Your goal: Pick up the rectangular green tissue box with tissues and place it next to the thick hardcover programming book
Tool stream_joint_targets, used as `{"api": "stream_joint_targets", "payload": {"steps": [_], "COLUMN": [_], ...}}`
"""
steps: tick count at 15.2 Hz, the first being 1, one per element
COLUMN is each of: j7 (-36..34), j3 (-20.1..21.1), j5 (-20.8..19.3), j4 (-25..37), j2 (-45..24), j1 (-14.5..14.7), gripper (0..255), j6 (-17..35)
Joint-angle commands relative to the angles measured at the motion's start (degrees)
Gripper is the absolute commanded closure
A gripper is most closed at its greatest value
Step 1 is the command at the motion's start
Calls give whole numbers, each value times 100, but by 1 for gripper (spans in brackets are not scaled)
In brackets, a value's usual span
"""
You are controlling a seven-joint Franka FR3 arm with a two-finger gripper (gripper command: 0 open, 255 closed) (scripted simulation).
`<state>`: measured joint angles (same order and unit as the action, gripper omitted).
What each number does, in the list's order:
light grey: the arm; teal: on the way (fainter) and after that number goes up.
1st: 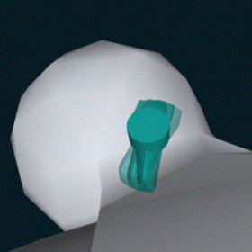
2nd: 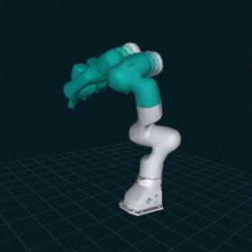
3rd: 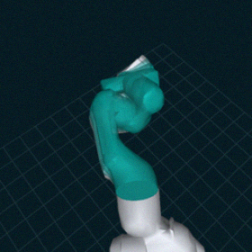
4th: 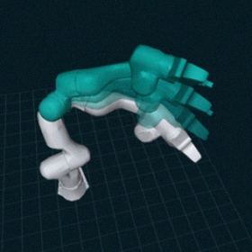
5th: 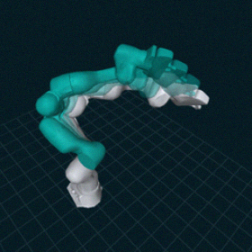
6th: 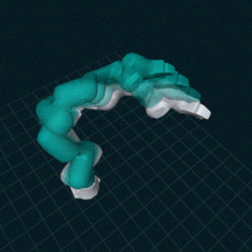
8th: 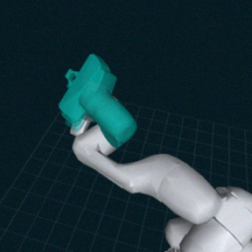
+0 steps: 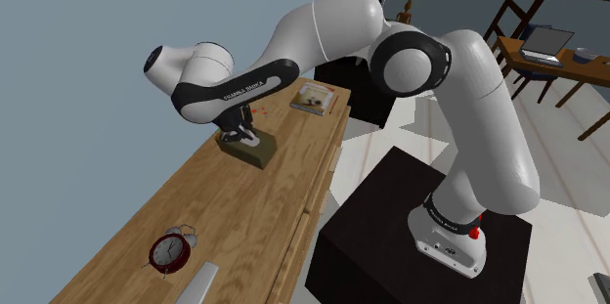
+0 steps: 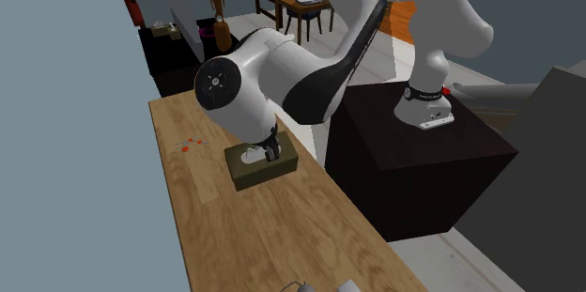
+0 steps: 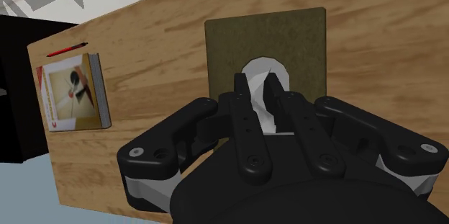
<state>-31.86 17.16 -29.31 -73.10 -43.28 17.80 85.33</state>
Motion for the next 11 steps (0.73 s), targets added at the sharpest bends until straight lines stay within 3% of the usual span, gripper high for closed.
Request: {"api": "stream_joint_targets", "payload": {"steps": [1,11], "j7": [41,257], "j3": [6,26], "j5": [12,53], "j4": [88,484], "j2": [40,265], "j1": [15,66], "gripper": [255,255], "j6": [-119,-688]}}
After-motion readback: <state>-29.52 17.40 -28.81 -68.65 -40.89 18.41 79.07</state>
